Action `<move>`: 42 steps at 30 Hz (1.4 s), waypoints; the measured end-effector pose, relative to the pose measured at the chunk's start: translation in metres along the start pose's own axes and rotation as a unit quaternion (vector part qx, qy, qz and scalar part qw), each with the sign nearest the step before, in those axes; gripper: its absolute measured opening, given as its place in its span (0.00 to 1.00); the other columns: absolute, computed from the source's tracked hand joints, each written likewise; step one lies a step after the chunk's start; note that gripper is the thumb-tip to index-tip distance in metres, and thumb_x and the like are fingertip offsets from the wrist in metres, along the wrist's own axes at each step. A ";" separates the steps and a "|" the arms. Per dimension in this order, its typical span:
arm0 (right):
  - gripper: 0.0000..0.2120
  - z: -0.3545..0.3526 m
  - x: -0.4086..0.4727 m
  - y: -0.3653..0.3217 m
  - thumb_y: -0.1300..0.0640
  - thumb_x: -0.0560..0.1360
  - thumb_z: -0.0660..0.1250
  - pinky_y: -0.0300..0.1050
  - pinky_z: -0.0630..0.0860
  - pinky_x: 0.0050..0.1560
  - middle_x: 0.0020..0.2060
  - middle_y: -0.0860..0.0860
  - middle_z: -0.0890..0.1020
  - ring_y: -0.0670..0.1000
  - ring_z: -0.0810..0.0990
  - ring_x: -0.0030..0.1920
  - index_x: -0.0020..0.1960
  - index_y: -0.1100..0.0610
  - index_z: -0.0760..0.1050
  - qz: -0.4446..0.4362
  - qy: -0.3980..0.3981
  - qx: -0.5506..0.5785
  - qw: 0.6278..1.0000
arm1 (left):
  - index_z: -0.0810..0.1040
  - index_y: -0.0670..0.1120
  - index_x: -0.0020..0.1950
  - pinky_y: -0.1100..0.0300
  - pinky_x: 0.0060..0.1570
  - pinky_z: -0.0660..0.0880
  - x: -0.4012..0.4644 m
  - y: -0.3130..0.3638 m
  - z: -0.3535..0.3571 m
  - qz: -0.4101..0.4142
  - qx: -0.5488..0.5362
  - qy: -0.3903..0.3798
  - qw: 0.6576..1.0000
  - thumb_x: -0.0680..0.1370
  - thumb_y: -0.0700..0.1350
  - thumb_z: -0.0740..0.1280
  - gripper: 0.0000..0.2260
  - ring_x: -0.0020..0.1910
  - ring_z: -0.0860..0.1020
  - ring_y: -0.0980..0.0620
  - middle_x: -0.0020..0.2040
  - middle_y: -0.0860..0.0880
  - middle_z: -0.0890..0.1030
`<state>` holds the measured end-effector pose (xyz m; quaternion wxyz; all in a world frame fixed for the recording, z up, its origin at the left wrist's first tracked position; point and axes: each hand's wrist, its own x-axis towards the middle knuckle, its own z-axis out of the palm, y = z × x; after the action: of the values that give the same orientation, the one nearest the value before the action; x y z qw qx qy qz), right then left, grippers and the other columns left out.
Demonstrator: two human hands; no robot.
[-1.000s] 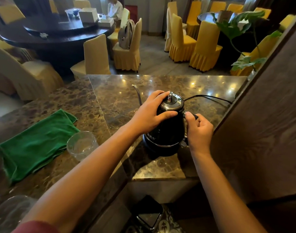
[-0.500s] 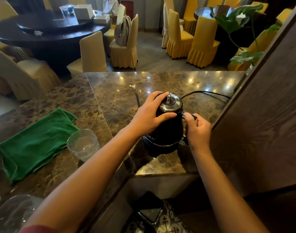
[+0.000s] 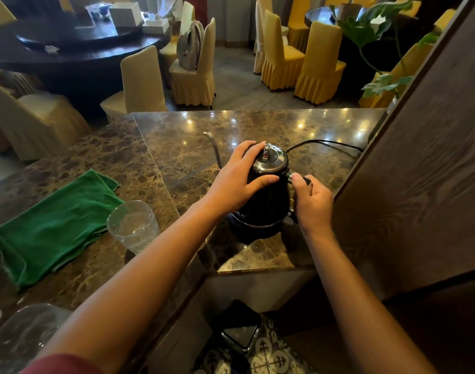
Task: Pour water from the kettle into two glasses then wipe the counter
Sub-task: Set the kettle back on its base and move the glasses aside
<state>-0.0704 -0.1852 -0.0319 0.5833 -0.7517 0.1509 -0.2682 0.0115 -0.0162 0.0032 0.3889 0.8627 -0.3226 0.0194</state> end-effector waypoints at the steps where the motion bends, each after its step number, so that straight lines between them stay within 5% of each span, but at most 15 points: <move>1: 0.32 0.001 0.001 0.001 0.37 0.75 0.64 0.48 0.63 0.34 0.30 0.54 0.68 0.49 0.65 0.32 0.36 0.67 0.67 0.001 0.004 -0.006 1.000 | 0.62 0.48 0.82 0.55 0.73 0.66 0.001 -0.001 -0.001 0.002 0.001 -0.001 1.000 0.79 0.60 0.70 0.36 0.76 0.67 0.50 0.79 0.50 0.64; 6: 0.18 0.004 -0.004 -0.007 0.38 0.75 0.64 0.46 0.66 0.38 0.34 0.45 0.72 0.41 0.70 0.33 0.42 0.54 0.73 -0.006 0.043 -0.071 0.997 | 0.67 0.47 0.79 0.49 0.74 0.71 -0.001 0.005 -0.018 0.004 0.012 0.020 1.000 0.75 0.62 0.75 0.39 0.74 0.71 0.51 0.75 0.48 0.72; 8: 0.15 0.004 -0.003 -0.016 0.45 0.76 0.66 0.49 0.73 0.50 0.47 0.48 0.78 0.39 0.76 0.46 0.54 0.56 0.76 -0.058 0.081 -0.103 0.990 | 0.67 0.46 0.79 0.53 0.74 0.69 -0.003 0.015 -0.023 0.006 0.016 0.048 0.999 0.75 0.61 0.75 0.38 0.74 0.70 0.51 0.76 0.47 0.71; 10: 0.18 0.008 -0.005 -0.031 0.53 0.75 0.68 0.54 0.73 0.65 0.58 0.56 0.79 0.54 0.78 0.61 0.61 0.61 0.77 -0.169 0.119 -0.145 0.968 | 0.69 0.45 0.78 0.62 0.73 0.66 -0.011 0.023 -0.031 0.016 0.030 0.084 0.996 0.76 0.58 0.75 0.35 0.75 0.69 0.52 0.76 0.47 0.71; 14: 0.19 0.040 -0.030 -0.068 0.56 0.76 0.68 0.44 0.68 0.73 0.65 0.61 0.79 0.60 0.76 0.68 0.64 0.64 0.78 -0.322 0.048 -0.114 0.939 | 0.72 0.47 0.77 0.54 0.76 0.64 -0.058 0.023 -0.067 0.000 0.139 0.149 0.979 0.78 0.56 0.72 0.29 0.78 0.66 0.48 0.78 0.45 0.68; 17: 0.23 0.070 -0.056 -0.076 0.53 0.78 0.67 0.58 0.71 0.74 0.71 0.62 0.77 0.62 0.75 0.72 0.69 0.65 0.78 -0.357 -0.043 -0.094 0.928 | 0.64 0.47 0.81 0.49 0.80 0.54 -0.110 0.018 -0.095 -0.089 0.258 0.105 0.956 0.79 0.61 0.69 0.35 0.84 0.53 0.45 0.84 0.44 0.57; 24: 0.48 0.137 -0.108 -0.052 0.26 0.77 0.57 0.64 0.54 0.82 0.86 0.59 0.56 0.61 0.52 0.86 0.85 0.57 0.60 -0.290 -0.261 -0.257 0.884 | 0.64 0.39 0.81 0.37 0.80 0.53 -0.250 0.006 -0.150 -0.212 0.426 0.116 0.872 0.77 0.74 0.53 0.45 0.84 0.48 0.37 0.84 0.38 0.56; 28: 0.56 0.164 -0.123 -0.048 0.20 0.71 0.53 0.66 0.54 0.83 0.86 0.59 0.56 0.61 0.52 0.86 0.86 0.58 0.57 -0.251 -0.305 -0.302 0.867 | 0.63 0.39 0.81 0.38 0.81 0.51 -0.319 -0.005 -0.175 -0.303 0.431 0.113 0.842 0.74 0.78 0.47 0.51 0.84 0.47 0.38 0.84 0.37 0.55; 34: 0.65 0.184 -0.135 -0.043 0.15 0.65 0.55 0.62 0.59 0.82 0.84 0.60 0.61 0.61 0.58 0.85 0.85 0.61 0.55 -0.195 -0.328 -0.281 0.881 | 0.58 0.39 0.83 0.39 0.81 0.54 -0.396 -0.029 -0.154 -0.389 0.345 0.114 0.847 0.67 0.85 0.43 0.61 0.84 0.51 0.38 0.83 0.36 0.57; 38: 0.58 0.189 -0.133 -0.037 0.23 0.70 0.69 0.58 0.67 0.78 0.80 0.61 0.69 0.62 0.67 0.80 0.84 0.61 0.58 -0.157 -0.326 -0.213 0.908 | 0.66 0.39 0.79 0.42 0.80 0.59 -0.396 -0.041 -0.121 -0.398 0.273 0.142 0.864 0.65 0.86 0.50 0.61 0.82 0.59 0.38 0.79 0.38 0.67; 42: 0.50 0.191 -0.131 -0.033 0.36 0.73 0.77 0.53 0.74 0.70 0.77 0.57 0.74 0.59 0.75 0.75 0.84 0.55 0.58 -0.136 -0.335 -0.162 0.918 | 0.78 0.43 0.64 0.43 0.68 0.75 -0.382 -0.049 -0.101 -0.375 0.214 0.232 0.871 0.67 0.78 0.66 0.42 0.69 0.77 0.41 0.61 0.43 0.83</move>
<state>-0.0688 0.0471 -0.0641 0.4282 -0.8949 -0.1159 -0.0495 -0.2412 0.2837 -0.0674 0.2363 0.9517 0.1371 0.1399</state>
